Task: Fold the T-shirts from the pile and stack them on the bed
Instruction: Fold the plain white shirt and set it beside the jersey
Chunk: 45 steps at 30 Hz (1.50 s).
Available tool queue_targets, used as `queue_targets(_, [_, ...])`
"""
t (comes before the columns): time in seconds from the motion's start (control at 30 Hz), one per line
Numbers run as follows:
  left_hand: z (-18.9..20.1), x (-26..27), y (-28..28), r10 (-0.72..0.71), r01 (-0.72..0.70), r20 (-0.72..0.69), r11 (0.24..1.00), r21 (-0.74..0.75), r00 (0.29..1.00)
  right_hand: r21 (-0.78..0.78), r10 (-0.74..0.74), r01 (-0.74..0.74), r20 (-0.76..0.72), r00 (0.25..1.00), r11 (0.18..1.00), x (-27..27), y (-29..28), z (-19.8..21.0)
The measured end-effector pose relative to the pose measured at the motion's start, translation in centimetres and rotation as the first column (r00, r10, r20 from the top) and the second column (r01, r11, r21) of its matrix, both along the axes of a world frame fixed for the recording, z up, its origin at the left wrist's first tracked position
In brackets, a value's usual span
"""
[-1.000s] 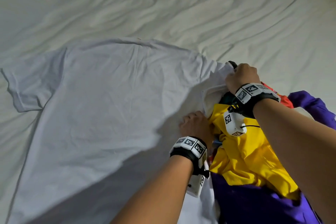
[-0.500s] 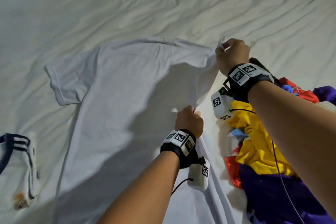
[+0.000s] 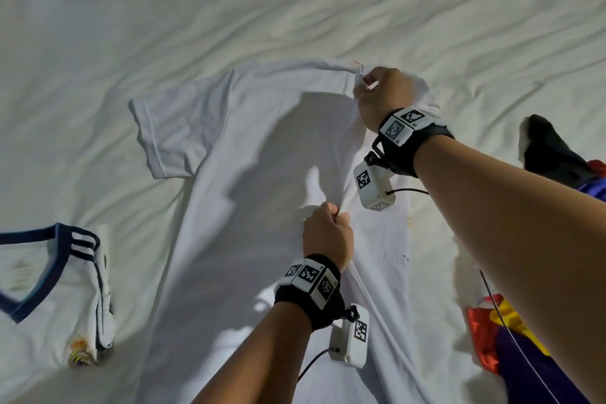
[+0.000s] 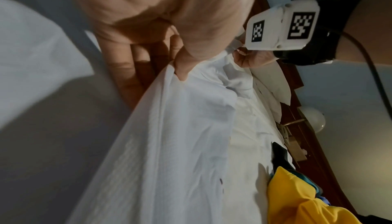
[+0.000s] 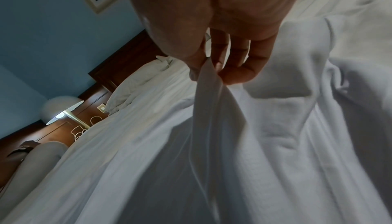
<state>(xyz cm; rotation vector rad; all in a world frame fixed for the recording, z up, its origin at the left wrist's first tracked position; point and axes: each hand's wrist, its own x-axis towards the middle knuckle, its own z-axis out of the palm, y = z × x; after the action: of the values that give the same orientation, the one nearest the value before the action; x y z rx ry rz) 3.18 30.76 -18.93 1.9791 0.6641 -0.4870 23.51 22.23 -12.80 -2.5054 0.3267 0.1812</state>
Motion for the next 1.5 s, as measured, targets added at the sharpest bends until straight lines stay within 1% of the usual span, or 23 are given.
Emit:
queue_targets(0.1, [-0.4, -0.1, 0.5, 0.021, -0.021, 0.011, 1.000, 0.009, 1.000, 0.036, 0.007, -0.007, -0.012, 1.000, 0.999, 0.6, 1.1, -1.4])
queue_targets(0.17, [-0.6, -0.1, 0.7, 0.020, -0.020, 0.004, 1.000, 0.022, 1.000, 0.016, 0.017, -0.016, -0.040, 0.999, 1.000, 0.7, 1.4, -2.0])
queue_targets(0.3, [-1.1, -0.3, 1.1, -0.062, 0.059, 0.020, 0.992, 0.115, 0.998, 0.054, 0.004, 0.000, -0.075, 0.997, 0.999, 0.0, 1.0, -2.7])
queue_targets(0.4, [-0.5, -0.4, 1.5, -0.131, 0.132, -0.018, 0.975, 0.179, 0.991, 0.119, -0.027, 0.034, -0.057, 0.998, 0.992, -2.3, 0.4, -2.7])
queue_targets(0.5, [0.7, -0.8, 2.2, -0.207, 0.219, -0.077, 0.951, 0.217, 0.975, 0.128, -0.033, 0.033, -0.003, 0.999, 0.991, -7.6, -1.1, -2.3])
queue_targets(0.57, [1.4, -1.9, 2.5, -0.261, 0.275, -0.092, 0.937, 0.213, 0.961, 0.121, -0.016, 0.018, -0.020, 1.000, 0.993, -12.5, -2.4, -2.4])
queue_targets(0.63, [2.0, -3.9, 2.7, -0.310, 0.327, -0.105, 0.918, 0.227, 0.945, 0.078, 0.021, -0.013, -0.094, 0.995, 0.997, -17.8, -3.6, -2.6])
queue_targets(0.7, [2.4, -6.5, 2.8, -0.358, 0.375, -0.114, 0.899, 0.226, 0.927, 0.020, 0.049, -0.046, -0.199, 0.979, 0.999, -23.1, -4.6, -2.7])
queue_targets(0.8, [2.5, -10.8, 3.2, -0.400, 0.413, -0.111, 0.895, 0.168, 0.910, -0.037, 0.051, -0.068, -0.338, 0.940, 0.997, -30.2, -6.0, -1.8])
queue_targets(0.9, [2.8, -14.8, 3.9, -0.440, 0.456, -0.125, 0.873, 0.175, 0.889, -0.081, 0.066, -0.114, -0.447, 0.892, 0.990, -35.9, -6.9, -0.6])
queue_targets(1.03, [3.6, -18.8, 5.1, -0.454, 0.479, -0.162, 0.859, 0.182, 0.876, -0.153, 0.062, -0.177, -0.562, 0.825, 0.972, -40.9, -8.0, 1.2])
queue_targets(1.13, [4.4, -20.5, 5.7, -0.453, 0.484, -0.197, 0.860, 0.159, 0.869, -0.229, 0.101, -0.274, -0.568, 0.817, 0.934, -42.5, -8.6, 2.4])
queue_targets(1.23, [4.9, -21.5, 6.0, -0.419, 0.444, -0.207, 0.891, 0.096, 0.884, -0.276, 0.176, -0.385, -0.564, 0.807, 0.881, -43.0, -7.7, 3.8])
queue_targets(1.3, [4.7, -21.9, 6.0, -0.372, 0.390, -0.204, 0.919, 0.057, 0.905, -0.227, 0.210, -0.392, -0.560, 0.801, 0.891, -43.0, -6.3, 4.8])
queue_targets(1.37, [4.6, -22.3, 5.9, -0.294, 0.303, -0.200, 0.953, 0.014, 0.935, -0.105, 0.227, -0.336, -0.549, 0.805, 0.936, -43.2, -4.3, 5.6])
queue_targets(1.4, [4.7, -22.4, 5.8, -0.239, 0.239, -0.209, 0.971, -0.028, 0.948, -0.015, 0.232, -0.287, -0.547, 0.804, 0.958, -43.4, -3.3, 5.8])
queue_targets(1.43, [4.8, -22.5, 5.6, -0.177, 0.164, -0.235, 0.984, -0.074, 0.956, 0.107, 0.239, -0.217, -0.558, 0.795, 0.970, -43.7, -2.2, 6.1])
queue_targets(1.47, [4.8, -22.6, 5.5, -0.132, 0.106, -0.264, 0.988, -0.110, 0.955, 0.251, 0.251, -0.122, -0.586, 0.771, 0.960, -44.1, -1.2, 6.2])
queue_targets(1.5, [4.7, -22.7, 5.4, -0.113, 0.078, -0.285, 0.988, -0.132, 0.952, 0.362, 0.263, -0.030, -0.617, 0.742, 0.932, -44.5, -0.5, 6.2])
